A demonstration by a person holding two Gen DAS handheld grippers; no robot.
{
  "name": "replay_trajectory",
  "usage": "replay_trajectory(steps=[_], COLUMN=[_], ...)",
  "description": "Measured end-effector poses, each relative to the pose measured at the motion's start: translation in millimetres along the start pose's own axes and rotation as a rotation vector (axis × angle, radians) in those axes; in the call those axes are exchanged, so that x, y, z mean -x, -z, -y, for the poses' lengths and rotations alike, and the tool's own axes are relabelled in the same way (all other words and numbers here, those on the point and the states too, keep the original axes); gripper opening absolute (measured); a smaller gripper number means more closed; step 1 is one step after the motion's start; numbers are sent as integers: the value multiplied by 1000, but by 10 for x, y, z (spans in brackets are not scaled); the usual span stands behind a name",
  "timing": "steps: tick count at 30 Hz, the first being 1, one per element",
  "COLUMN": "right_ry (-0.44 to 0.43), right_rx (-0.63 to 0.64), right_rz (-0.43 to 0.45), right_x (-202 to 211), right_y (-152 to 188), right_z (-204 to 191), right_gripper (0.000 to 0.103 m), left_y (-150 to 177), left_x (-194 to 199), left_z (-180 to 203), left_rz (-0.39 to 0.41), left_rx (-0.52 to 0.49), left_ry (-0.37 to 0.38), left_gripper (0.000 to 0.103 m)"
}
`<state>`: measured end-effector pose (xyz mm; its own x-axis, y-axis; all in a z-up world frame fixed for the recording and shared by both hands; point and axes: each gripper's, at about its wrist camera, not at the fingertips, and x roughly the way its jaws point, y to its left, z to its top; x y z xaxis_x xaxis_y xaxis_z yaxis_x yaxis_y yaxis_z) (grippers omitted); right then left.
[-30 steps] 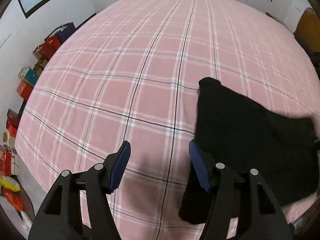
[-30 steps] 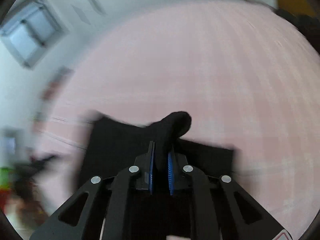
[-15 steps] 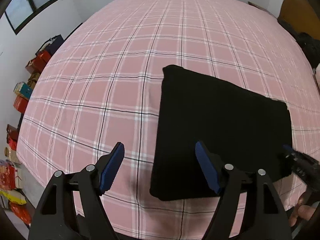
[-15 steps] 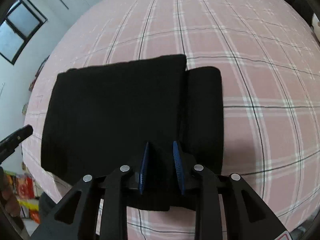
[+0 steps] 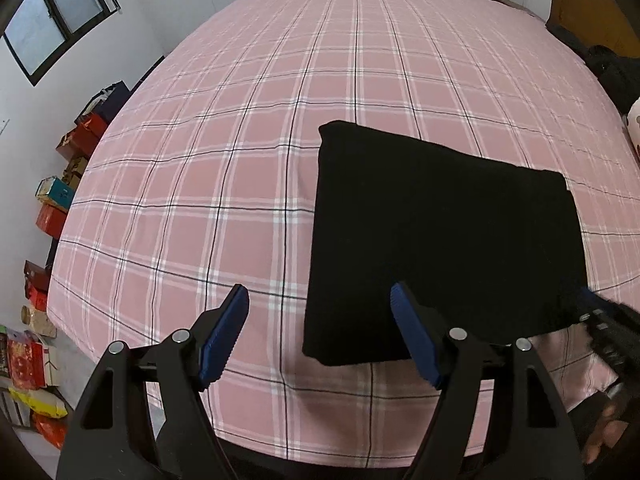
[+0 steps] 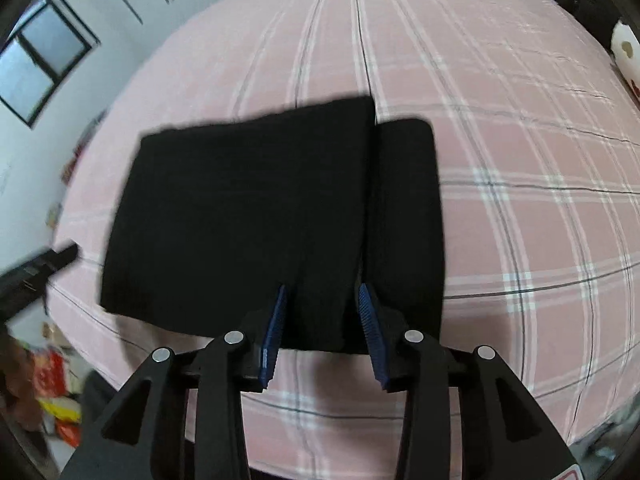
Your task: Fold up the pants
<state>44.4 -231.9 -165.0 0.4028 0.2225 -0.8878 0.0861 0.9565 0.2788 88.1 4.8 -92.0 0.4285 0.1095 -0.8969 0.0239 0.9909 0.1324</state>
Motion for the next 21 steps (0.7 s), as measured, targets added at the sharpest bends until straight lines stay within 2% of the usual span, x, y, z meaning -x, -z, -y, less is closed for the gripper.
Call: replay_trajectory(steps=[5, 7, 14, 16, 21], right_ry=[-2, -36, -123, -124, -117], right_rx=[-11, 5, 169, 236, 316], right_rz=[19, 12, -28, -39, -41], right_x=[174, 201, 118, 17, -233], right_y=[117, 166, 139, 123, 46], right_z=[30, -81, -956, -1261, -1774], right_gripper=[38, 38, 38, 38, 38], left_y=[54, 81, 199, 243, 411], left_x=[46, 63, 103, 112, 120], left_z=[-24, -43, -258, -375, -862], left_rz=[3, 5, 6, 7, 5], left_rx=[8, 10, 25, 29, 66], left_ry=[0, 2, -23, -49, -99], left_gripper=[71, 71, 72, 77, 77])
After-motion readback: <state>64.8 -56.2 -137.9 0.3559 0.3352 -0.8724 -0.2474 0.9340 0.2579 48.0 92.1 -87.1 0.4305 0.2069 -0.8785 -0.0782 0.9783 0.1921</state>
